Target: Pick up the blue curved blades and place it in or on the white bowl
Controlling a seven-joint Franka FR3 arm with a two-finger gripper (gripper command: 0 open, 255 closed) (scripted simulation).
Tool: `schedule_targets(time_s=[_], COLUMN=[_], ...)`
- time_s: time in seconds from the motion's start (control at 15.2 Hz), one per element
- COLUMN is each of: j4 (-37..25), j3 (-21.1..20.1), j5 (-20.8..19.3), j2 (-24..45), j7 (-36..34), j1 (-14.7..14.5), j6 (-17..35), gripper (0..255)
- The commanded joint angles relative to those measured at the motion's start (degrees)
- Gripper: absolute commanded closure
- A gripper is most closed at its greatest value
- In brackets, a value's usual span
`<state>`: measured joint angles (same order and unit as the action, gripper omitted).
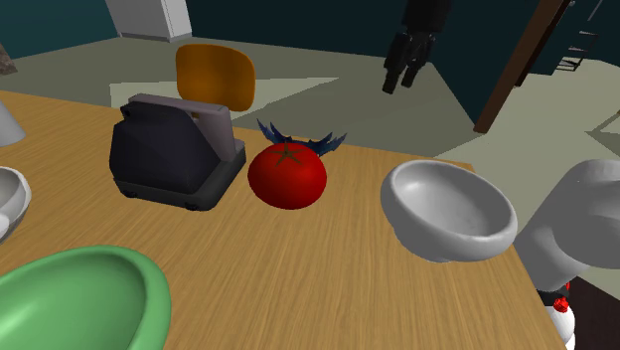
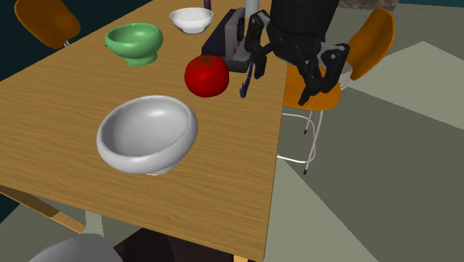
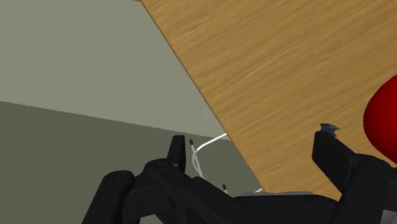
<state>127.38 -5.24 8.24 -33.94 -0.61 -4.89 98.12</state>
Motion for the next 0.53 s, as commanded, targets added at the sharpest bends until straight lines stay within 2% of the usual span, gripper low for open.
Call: schedule_targets(time_s=[0.0,0.46], j4=[-0.7,-5.52], j3=[-1.18,-5.75], j5=[0.0,-1.04], j2=[3.1,14.3], j7=[1.61,5.97], j1=[-1.2,-4.96], j6=[2.72,9.96], gripper=[0,0])
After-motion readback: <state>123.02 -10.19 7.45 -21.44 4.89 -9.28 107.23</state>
